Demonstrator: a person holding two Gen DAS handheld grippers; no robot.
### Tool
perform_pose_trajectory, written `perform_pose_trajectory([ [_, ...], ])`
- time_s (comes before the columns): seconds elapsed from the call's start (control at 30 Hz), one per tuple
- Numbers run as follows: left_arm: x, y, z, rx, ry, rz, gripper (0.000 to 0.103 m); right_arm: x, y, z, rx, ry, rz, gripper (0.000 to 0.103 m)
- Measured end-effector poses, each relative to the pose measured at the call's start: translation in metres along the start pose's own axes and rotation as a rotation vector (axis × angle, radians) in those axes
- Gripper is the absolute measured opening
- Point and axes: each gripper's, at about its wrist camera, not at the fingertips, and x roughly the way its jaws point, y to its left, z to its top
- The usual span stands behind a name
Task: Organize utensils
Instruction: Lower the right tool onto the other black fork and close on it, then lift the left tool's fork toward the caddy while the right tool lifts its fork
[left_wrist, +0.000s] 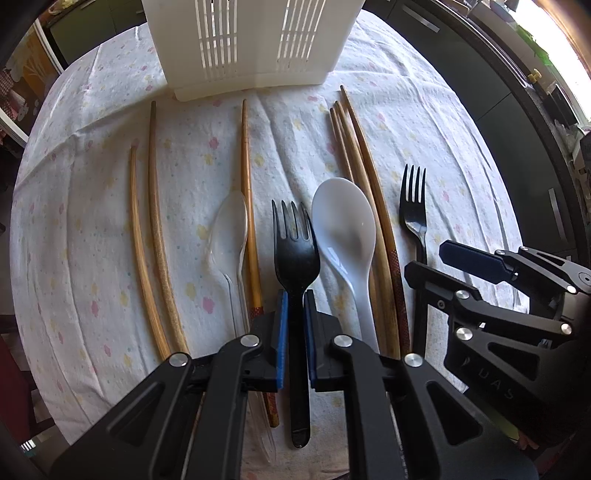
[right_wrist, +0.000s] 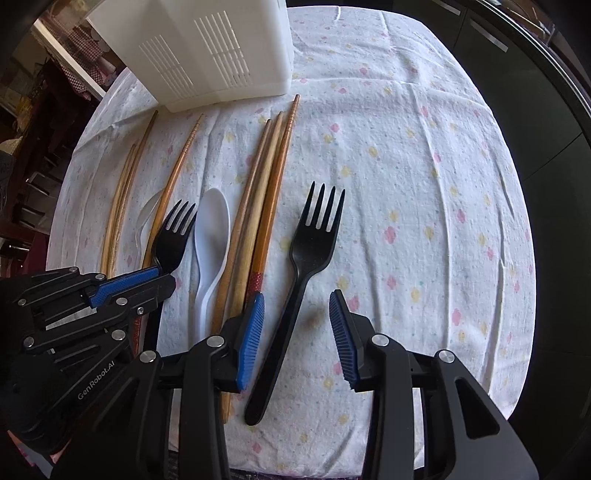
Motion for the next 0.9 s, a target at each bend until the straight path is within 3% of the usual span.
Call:
perform_pose_trajectory([
  [0.17, -0.001, 0.000, -0.002, 0.002, -0.003, 0.001, 0.009, 0.008, 0.011, 0.004, -0.013, -0.032, -0.075, 0.014],
  [0.3, -0.002, 0.001, -0.002, -0.011, -0.006, -0.011, 0.008, 0.009, 0.015, 0.005, -0.020, -0.051, -0.068, 0.009],
  [0.43, -0.015, 0.004, -0.002, -0.005, -0.042, -0.044, 0.008, -0.015, -0.006, -0.003, 0.025, -0.121, 0.048, 0.009],
  [0.63, -0.077, -0.003, 0.003, 0.038, -0.199, -0.087, 0.007, -0.071, -0.035, -0.004, 0.089, -0.289, 0.205, 0.010],
  [0.9, -0.171, -0.012, 0.032, 0.084, -0.408, -0.110, 0.006, -0.134, -0.058, 0.001, 0.096, -0.464, 0.312, 0.010],
])
